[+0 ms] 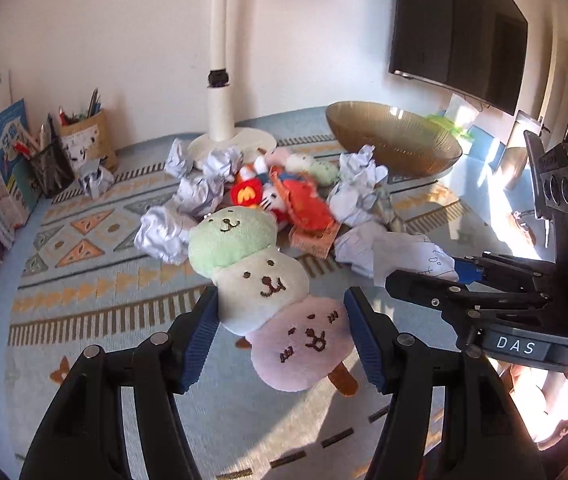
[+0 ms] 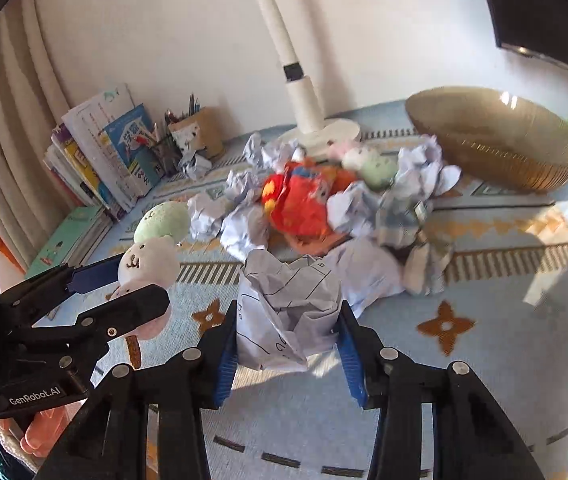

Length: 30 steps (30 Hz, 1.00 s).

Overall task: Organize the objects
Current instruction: 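Carry the plush to the brown bowl with the left tool while the right tool grasps a paper ball, then open both tools over the bowl, releasing plush and paper ball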

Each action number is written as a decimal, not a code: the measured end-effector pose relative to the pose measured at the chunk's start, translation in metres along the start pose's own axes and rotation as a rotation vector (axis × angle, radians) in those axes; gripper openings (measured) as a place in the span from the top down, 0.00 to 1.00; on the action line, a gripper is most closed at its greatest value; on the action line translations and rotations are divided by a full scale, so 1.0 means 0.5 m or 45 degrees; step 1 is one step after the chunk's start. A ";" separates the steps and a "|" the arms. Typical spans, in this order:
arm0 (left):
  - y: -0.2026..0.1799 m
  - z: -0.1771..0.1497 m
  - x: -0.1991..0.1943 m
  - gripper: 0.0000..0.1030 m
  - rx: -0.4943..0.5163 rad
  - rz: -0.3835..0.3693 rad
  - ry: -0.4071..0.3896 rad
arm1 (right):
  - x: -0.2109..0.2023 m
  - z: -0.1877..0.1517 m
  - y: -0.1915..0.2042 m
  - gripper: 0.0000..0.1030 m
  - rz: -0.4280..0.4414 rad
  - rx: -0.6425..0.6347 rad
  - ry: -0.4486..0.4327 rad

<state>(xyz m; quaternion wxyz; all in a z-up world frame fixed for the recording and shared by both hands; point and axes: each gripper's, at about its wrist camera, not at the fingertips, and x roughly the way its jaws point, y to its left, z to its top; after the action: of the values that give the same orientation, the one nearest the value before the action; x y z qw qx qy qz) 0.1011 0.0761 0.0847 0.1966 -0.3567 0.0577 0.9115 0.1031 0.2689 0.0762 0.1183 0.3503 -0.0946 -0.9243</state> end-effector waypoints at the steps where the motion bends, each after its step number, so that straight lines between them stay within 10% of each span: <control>1: -0.019 0.031 -0.001 0.41 0.027 -0.015 -0.035 | -0.025 0.027 -0.025 0.58 -0.046 0.021 -0.058; 6: -0.111 0.179 0.053 0.41 0.097 -0.117 -0.157 | -0.092 0.135 -0.170 0.58 -0.310 0.174 -0.247; 15: -0.213 0.314 0.261 0.34 0.122 -0.205 -0.166 | 0.015 0.219 -0.344 0.57 -0.397 0.364 -0.155; 19: -0.219 0.334 0.316 0.05 0.108 -0.245 -0.117 | 0.021 0.221 -0.373 0.42 -0.442 0.378 -0.163; 30: -0.122 0.265 0.186 0.03 0.005 -0.192 -0.189 | -0.045 0.155 -0.294 0.41 -0.348 0.330 -0.166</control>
<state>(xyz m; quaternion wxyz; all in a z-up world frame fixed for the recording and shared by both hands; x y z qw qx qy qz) -0.0195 0.1941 0.1221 0.2691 -0.2910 0.0176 0.9179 0.0453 0.4228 0.1095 -0.0606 0.3114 -0.1718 -0.9327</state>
